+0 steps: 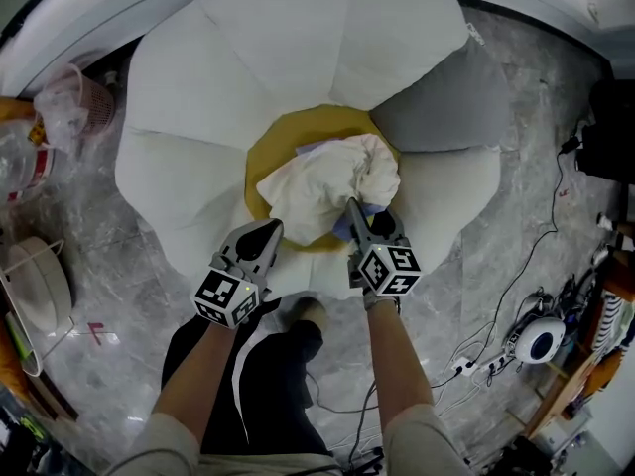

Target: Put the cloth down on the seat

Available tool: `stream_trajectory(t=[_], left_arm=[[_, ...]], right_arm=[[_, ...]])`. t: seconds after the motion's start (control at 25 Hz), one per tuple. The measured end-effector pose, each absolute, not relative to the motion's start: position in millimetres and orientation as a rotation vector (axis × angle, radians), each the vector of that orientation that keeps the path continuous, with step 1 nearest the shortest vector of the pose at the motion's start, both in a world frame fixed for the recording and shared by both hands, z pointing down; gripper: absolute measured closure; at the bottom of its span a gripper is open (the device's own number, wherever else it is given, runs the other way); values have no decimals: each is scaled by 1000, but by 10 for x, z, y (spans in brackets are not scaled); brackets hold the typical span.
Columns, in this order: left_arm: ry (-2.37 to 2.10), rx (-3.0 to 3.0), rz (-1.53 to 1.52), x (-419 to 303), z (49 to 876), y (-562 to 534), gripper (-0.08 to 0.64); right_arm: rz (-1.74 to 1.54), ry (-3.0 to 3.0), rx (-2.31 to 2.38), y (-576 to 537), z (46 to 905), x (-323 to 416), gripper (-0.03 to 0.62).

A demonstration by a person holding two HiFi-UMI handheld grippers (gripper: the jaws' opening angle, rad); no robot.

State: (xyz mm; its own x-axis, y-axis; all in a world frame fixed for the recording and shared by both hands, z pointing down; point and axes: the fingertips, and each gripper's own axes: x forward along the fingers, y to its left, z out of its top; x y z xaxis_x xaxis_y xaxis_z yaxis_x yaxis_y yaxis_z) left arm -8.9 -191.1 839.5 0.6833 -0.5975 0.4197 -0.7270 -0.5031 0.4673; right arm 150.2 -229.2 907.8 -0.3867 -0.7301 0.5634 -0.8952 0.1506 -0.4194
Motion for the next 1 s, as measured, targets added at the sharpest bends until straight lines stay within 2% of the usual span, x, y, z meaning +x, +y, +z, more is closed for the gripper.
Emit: stream_trajectory(t=[0.4, 0.84, 0.88, 1.0], left_arm=[[-1029, 2259, 256, -47, 8263, -1867, 546], [-1009, 2277, 257, 141, 7858, -1958, 546], [-1008, 2281, 260, 144, 7815, -1975, 546], [-1011, 2290, 266, 120, 7702, -2028, 546]], right_arm=[[1157, -2125, 1612, -2052, 9088, 1729, 362], [1150, -2152, 1564, -2002, 8685, 1745, 364], [1145, -2156, 1559, -2006, 8645, 1735, 368], [1134, -2173, 1549, -2015, 8523, 1682, 441]])
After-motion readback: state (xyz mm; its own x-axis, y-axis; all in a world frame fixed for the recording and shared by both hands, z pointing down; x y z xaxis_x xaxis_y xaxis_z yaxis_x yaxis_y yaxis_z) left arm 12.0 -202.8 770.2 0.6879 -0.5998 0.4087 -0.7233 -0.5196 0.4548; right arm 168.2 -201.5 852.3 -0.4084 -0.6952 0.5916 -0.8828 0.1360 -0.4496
